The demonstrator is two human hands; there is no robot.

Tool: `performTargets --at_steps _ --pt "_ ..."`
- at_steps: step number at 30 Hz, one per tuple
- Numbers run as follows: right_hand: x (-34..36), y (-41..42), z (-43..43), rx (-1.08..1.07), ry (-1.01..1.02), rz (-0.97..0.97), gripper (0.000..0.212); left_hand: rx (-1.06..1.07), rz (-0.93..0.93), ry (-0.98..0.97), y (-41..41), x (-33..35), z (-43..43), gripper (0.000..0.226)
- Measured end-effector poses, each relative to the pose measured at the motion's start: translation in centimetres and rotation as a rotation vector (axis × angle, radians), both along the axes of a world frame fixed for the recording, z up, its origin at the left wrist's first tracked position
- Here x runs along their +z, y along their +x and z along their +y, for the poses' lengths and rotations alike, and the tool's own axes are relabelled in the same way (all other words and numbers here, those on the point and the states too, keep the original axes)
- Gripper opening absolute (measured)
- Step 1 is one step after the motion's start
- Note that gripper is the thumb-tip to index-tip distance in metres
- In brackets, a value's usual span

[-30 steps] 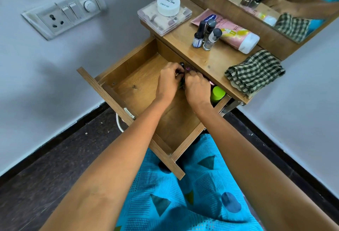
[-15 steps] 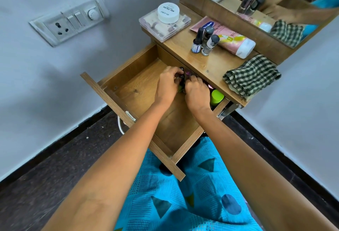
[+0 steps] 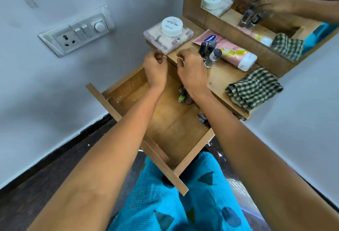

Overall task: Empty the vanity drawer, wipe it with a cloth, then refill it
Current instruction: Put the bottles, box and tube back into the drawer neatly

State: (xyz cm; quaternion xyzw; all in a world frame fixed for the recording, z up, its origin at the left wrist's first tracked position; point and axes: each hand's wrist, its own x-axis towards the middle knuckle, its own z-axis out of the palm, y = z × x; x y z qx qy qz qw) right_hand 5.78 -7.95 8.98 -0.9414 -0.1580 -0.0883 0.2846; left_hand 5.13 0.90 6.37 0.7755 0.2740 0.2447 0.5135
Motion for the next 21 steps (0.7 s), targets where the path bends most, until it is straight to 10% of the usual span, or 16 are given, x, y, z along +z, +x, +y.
performTargets --at_steps 21 --pt "-1.2 11.7 5.8 -0.171 0.054 0.174 0.080 0.097 0.069 -0.727 7.2 0.5 5.3 0.038"
